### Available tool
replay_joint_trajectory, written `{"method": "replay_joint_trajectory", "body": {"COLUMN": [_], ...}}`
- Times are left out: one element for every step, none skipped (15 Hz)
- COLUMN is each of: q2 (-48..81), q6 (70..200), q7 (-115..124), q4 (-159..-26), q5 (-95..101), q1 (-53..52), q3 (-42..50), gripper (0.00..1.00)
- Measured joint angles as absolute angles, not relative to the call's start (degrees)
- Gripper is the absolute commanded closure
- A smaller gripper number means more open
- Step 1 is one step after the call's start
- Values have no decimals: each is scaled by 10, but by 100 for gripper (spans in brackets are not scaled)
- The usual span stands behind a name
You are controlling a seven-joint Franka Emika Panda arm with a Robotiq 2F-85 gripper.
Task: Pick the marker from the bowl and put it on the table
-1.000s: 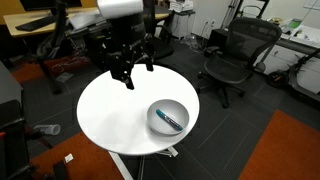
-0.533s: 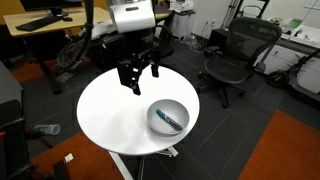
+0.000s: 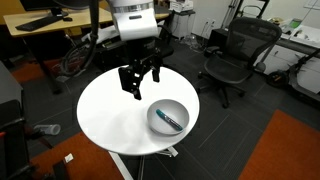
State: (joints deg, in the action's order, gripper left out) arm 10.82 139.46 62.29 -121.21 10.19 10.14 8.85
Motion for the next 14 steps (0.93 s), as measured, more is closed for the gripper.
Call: {"method": "replay_joint_trajectory", "body": {"q2": [116, 124, 134, 143, 154, 164, 174, 185, 196, 207, 217, 228, 239, 251], "q6": [1397, 1404, 1411, 1415, 1418, 1418, 1418, 1418, 1418, 1418, 1418, 1418, 1417, 1416], "q7": [621, 620, 619, 616, 609, 603, 596, 591, 582, 573, 564, 554, 547, 539], "q4": [-1208, -1204, -1199, -1193, -1186, -1177, -1169, -1160, -1150, -1141, -1131, -1121, -1111, -1101], "q5": [96, 91, 85, 76, 66, 57, 48, 39, 30, 21, 13, 5, -1, -8], "q1": [101, 101, 101, 101, 102, 102, 102, 102, 102, 103, 103, 103, 104, 105], "q3": [92, 95, 98, 101, 104, 106, 108, 109, 111, 112, 112, 113, 113, 114], "gripper": [0, 0, 0, 0, 0, 0, 0, 0, 0, 0, 0, 0, 0, 0]}}
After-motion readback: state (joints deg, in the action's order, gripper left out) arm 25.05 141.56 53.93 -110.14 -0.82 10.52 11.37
